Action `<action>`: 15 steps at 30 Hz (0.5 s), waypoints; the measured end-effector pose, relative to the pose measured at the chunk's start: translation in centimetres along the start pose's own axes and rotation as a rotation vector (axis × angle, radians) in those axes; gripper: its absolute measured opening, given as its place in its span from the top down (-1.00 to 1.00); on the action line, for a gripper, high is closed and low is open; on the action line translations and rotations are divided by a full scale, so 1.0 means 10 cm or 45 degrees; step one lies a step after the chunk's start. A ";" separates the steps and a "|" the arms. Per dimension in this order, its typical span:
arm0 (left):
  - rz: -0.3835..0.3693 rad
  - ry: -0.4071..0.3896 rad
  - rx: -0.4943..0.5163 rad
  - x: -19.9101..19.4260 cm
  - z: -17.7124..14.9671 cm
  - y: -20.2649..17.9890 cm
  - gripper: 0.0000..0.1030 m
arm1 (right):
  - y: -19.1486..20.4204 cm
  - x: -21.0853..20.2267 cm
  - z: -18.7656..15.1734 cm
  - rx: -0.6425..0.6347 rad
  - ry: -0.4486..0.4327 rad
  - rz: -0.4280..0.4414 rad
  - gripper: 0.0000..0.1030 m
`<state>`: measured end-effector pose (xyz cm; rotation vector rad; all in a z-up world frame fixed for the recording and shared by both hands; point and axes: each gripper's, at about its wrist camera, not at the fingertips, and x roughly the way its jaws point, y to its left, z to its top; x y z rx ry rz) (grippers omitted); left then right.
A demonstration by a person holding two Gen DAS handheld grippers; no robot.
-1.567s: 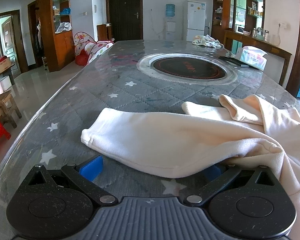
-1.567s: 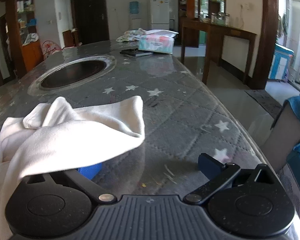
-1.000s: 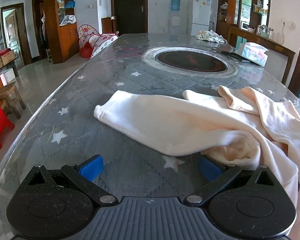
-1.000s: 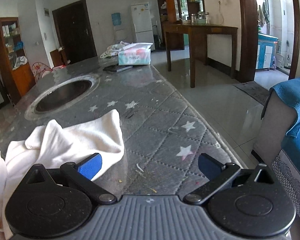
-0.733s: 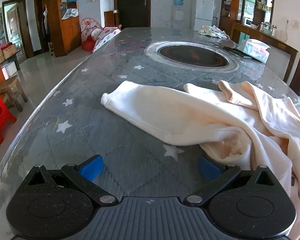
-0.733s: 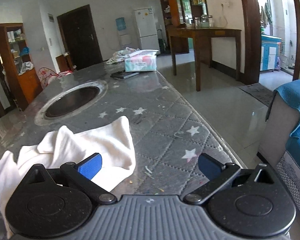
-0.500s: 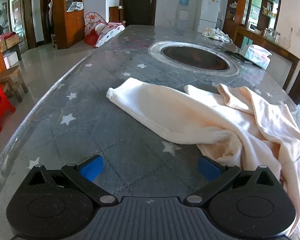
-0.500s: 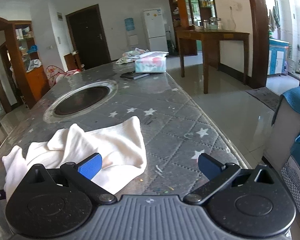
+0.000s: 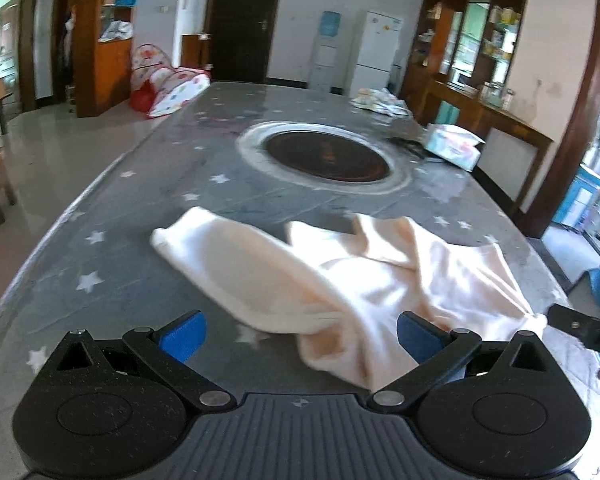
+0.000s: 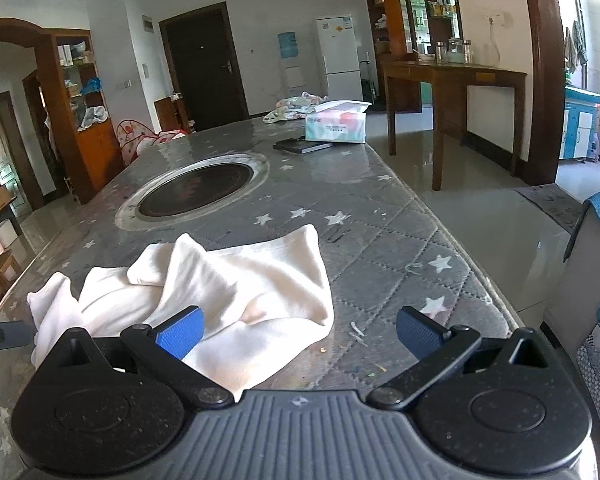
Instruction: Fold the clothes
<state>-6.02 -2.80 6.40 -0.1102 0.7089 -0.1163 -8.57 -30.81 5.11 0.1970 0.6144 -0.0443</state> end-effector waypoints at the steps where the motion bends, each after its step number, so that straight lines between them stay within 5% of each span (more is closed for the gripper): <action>1: -0.005 0.000 0.015 0.01 0.01 -0.04 -1.00 | 0.01 0.00 0.00 -0.003 0.001 0.004 -1.00; 4: -0.016 0.006 0.027 0.06 0.02 -0.13 -0.98 | 0.05 -0.01 -0.02 -0.017 0.002 0.023 -1.00; 9: -0.020 0.042 0.041 0.18 0.00 -0.18 -0.63 | 0.10 -0.01 -0.02 -0.041 0.005 0.048 -1.00; 15: -0.048 0.087 0.006 0.24 -0.09 -0.07 0.25 | 0.18 -0.01 -0.03 -0.068 0.007 0.078 -1.00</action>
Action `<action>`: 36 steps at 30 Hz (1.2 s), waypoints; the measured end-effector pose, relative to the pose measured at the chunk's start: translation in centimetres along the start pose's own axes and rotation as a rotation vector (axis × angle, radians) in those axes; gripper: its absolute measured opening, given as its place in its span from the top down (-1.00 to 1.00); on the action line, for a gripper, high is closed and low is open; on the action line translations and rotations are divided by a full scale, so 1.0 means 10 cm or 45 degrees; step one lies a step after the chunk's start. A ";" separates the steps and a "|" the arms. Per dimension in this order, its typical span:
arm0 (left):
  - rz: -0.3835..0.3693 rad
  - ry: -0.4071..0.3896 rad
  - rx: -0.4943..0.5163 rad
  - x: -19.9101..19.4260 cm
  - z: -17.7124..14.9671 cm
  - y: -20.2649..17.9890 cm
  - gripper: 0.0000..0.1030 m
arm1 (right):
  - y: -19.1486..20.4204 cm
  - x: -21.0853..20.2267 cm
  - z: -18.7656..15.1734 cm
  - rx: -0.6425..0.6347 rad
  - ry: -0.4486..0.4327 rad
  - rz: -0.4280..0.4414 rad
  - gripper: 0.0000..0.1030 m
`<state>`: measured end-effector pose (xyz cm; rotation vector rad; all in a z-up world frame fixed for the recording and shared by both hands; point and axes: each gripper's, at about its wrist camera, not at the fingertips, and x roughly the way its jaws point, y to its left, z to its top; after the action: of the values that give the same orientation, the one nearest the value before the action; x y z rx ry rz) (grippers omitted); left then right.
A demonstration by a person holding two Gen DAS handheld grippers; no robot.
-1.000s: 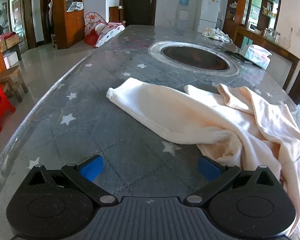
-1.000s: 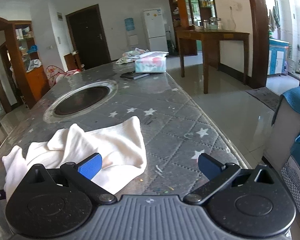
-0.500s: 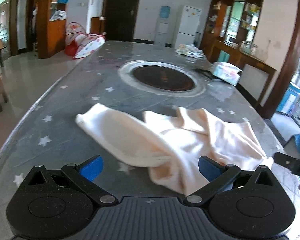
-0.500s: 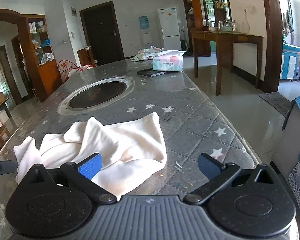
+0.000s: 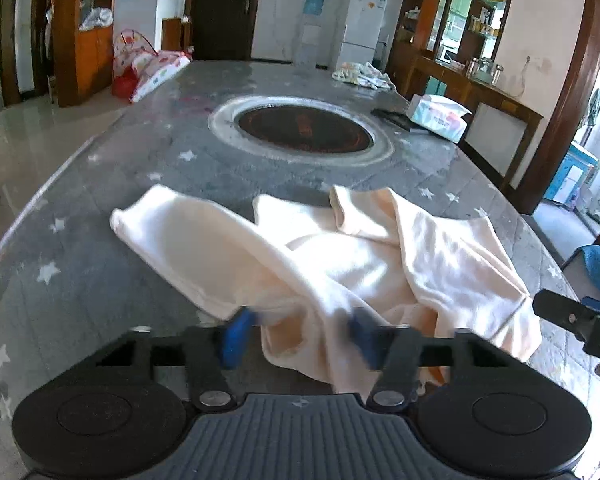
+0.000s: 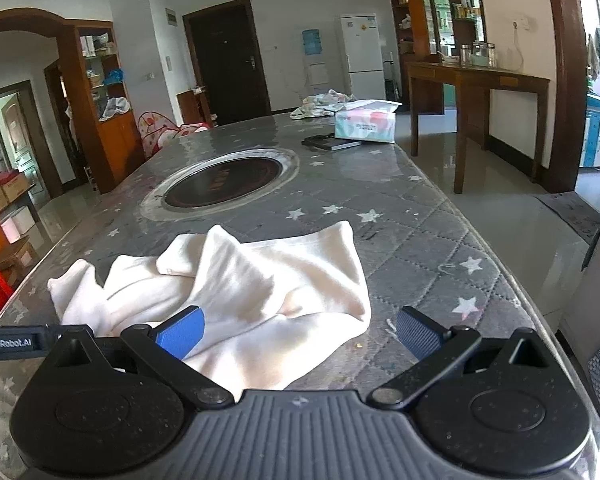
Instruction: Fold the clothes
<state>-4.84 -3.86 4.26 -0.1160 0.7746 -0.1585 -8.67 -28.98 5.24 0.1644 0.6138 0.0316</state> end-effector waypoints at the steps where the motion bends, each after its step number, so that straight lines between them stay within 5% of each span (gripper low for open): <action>1: -0.010 0.000 -0.005 -0.01 -0.02 0.02 0.44 | 0.02 0.00 0.00 -0.007 0.001 0.006 -1.00; 7: -0.043 -0.004 -0.015 -0.12 -0.09 0.13 0.76 | 0.16 0.02 0.01 -0.080 0.001 0.035 -1.00; 18: -0.080 0.005 0.016 -0.32 -0.22 0.24 0.80 | 0.29 0.21 0.28 -0.214 -0.011 0.066 -0.98; 36: -0.111 0.068 0.035 -0.56 -0.45 0.45 0.81 | 0.75 1.22 0.47 -0.311 0.221 0.293 -0.40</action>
<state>-11.46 1.43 4.15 -0.1201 0.8205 -0.2553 4.14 -21.34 3.33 -0.0052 0.7558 0.3450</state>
